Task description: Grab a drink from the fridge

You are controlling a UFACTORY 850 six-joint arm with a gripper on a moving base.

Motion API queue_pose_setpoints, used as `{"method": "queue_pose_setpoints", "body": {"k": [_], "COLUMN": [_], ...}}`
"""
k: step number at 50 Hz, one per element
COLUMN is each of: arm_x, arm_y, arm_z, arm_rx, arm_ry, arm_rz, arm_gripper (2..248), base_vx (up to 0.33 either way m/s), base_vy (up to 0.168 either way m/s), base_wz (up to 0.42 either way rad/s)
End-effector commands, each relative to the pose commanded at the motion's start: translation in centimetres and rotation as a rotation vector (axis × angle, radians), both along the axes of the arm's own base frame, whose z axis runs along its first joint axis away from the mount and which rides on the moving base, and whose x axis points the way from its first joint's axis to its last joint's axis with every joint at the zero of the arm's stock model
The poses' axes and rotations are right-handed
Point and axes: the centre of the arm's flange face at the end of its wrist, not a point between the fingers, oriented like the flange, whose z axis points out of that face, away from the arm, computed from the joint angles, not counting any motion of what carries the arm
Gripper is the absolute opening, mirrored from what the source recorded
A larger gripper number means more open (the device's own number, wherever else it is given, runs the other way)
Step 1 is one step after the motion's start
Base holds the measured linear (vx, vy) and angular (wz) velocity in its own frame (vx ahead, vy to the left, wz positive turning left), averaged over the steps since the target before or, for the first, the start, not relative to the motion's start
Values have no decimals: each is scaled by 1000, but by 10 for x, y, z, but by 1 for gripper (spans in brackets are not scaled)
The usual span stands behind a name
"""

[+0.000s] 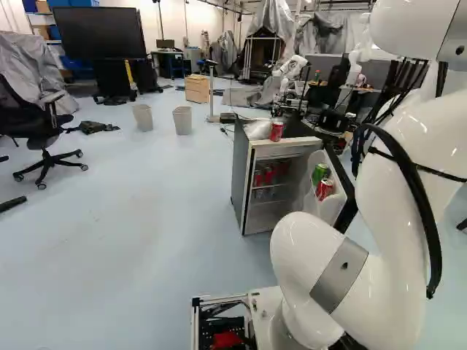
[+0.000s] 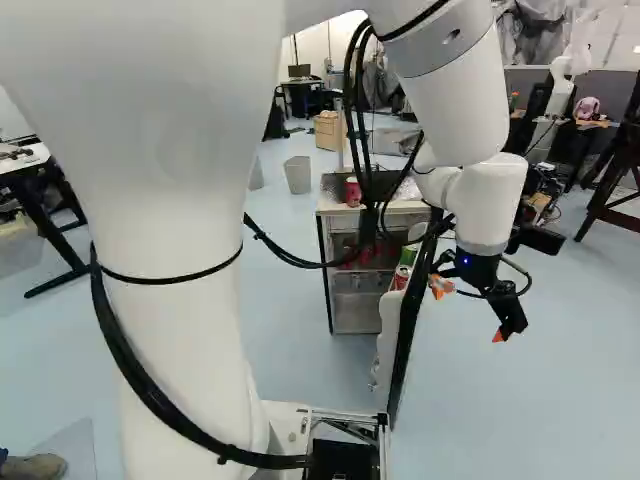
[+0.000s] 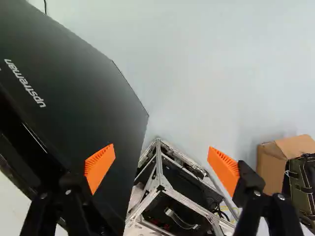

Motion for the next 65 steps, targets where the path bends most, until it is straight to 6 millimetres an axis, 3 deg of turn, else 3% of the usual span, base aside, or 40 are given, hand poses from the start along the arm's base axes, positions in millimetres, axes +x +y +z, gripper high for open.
{"method": "queue_pose_setpoints", "body": {"k": [65], "arm_x": [-12], "arm_y": [94], "arm_z": [0], "arm_rx": [-136], "arm_ry": [53], "arm_rz": [330], "arm_gripper": [247], "base_vx": [0], "base_vy": [0], "base_wz": [0]}}
